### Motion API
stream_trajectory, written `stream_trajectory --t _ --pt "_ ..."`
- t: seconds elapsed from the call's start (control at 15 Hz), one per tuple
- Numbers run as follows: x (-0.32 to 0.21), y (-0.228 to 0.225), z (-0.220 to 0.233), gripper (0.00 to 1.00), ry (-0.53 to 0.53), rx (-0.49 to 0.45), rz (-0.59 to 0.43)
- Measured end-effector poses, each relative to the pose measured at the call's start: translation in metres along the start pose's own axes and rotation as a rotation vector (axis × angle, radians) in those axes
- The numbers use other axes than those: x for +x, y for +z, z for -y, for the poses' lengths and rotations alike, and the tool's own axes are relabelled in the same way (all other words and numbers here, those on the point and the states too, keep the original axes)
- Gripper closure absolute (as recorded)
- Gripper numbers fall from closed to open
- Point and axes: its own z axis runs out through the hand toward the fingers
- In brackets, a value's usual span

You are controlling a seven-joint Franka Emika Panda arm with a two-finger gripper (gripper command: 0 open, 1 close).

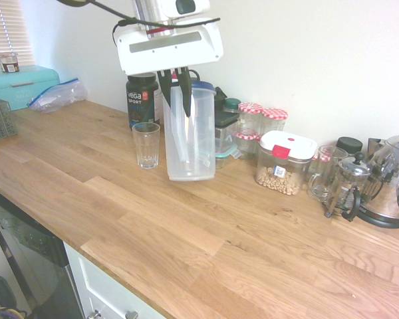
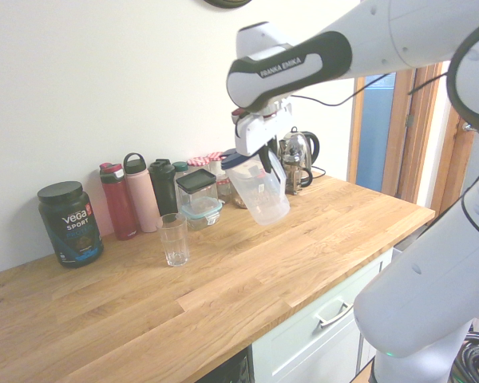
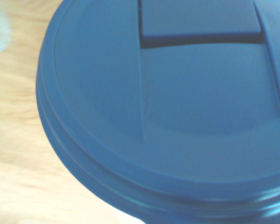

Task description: Pour me some water

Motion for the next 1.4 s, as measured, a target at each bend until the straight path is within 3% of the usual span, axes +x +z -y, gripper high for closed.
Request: stream_trajectory --t 0.47,0.73,1.2,1.27,1.4 --pt "-0.014 0.063 -0.062 1.0 0.33 0.111 -0.144" --pt "-0.002 0.072 -0.08 1.0 0.507 0.244 -0.197" --pt "-0.002 0.113 -0.073 1.0 0.5 0.247 -0.119" --pt "-0.001 0.116 -0.072 0.0 0.496 0.246 -0.119" --pt "0.0 0.122 -0.071 0.0 0.486 0.242 -0.114"
